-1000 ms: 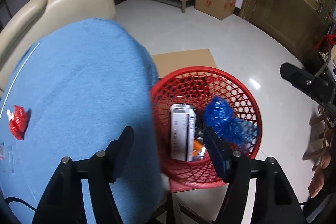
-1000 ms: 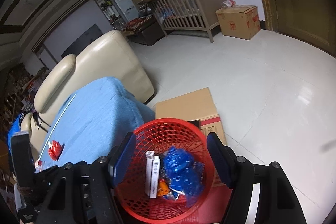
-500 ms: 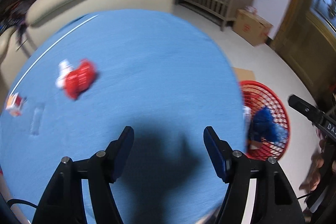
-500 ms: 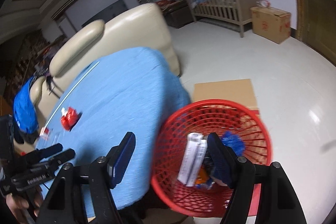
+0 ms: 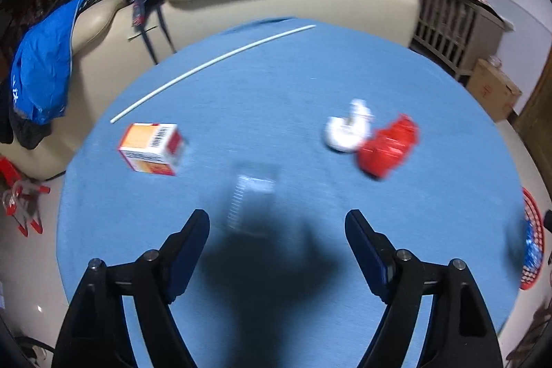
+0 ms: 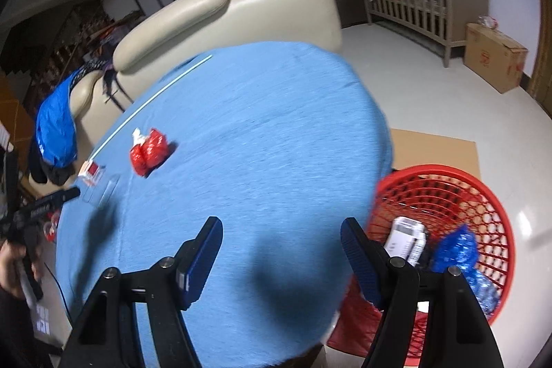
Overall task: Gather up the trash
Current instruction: 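Move both tools back over the table toward the red bag and clear tray, then grasp the red plastic bag with the right tool while the left grasps the clear tray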
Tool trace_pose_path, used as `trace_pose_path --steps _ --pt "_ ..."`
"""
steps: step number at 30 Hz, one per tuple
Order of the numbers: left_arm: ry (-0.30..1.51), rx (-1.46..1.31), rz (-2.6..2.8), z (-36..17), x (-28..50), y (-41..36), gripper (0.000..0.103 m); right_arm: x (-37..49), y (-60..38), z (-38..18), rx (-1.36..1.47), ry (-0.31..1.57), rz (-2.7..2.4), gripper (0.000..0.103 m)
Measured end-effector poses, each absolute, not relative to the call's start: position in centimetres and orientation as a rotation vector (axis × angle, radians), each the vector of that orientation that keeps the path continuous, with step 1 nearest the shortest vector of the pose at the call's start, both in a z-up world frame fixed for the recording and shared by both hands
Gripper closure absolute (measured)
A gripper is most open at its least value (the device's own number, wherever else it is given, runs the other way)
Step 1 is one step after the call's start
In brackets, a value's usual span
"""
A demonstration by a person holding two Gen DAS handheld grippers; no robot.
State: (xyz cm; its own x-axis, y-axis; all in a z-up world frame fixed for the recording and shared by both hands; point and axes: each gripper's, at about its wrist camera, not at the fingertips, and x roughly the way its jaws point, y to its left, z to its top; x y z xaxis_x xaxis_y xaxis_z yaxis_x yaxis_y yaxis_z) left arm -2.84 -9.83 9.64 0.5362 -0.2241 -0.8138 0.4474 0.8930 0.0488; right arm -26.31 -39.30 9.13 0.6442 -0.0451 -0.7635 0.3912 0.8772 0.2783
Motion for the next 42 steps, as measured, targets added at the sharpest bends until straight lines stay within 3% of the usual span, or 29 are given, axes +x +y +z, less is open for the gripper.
trace_pose_path --steps 14,15,16,17,25,32,42 --pt "1.035 0.215 -0.446 4.0 2.3 -8.5 0.023 -21.0 -34.6 9.5 0.359 0.893 -0.187 0.029" --pt "1.033 0.214 -0.453 3.8 2.2 -8.4 0.038 -20.5 -34.3 9.4 0.354 0.898 -0.182 0.029" --pt "1.047 0.214 -0.453 3.5 2.3 -8.3 0.045 -19.9 -34.1 9.4 0.347 0.902 -0.176 0.029" --pt "1.038 0.208 -0.450 3.6 2.4 -8.3 0.046 -19.4 -33.8 9.3 0.343 0.904 -0.168 0.029" --pt "1.032 0.191 -0.397 3.2 1.0 -6.0 0.047 -12.6 -29.9 9.1 0.284 0.909 -0.054 0.029" --pt "1.022 0.149 -0.367 4.3 -0.6 -4.3 0.047 -5.3 -27.1 7.2 0.398 0.942 0.004 0.029" --pt "1.024 0.129 -0.394 4.7 -1.8 -4.1 0.047 0.5 -24.4 4.6 0.207 0.962 -0.018 0.029"
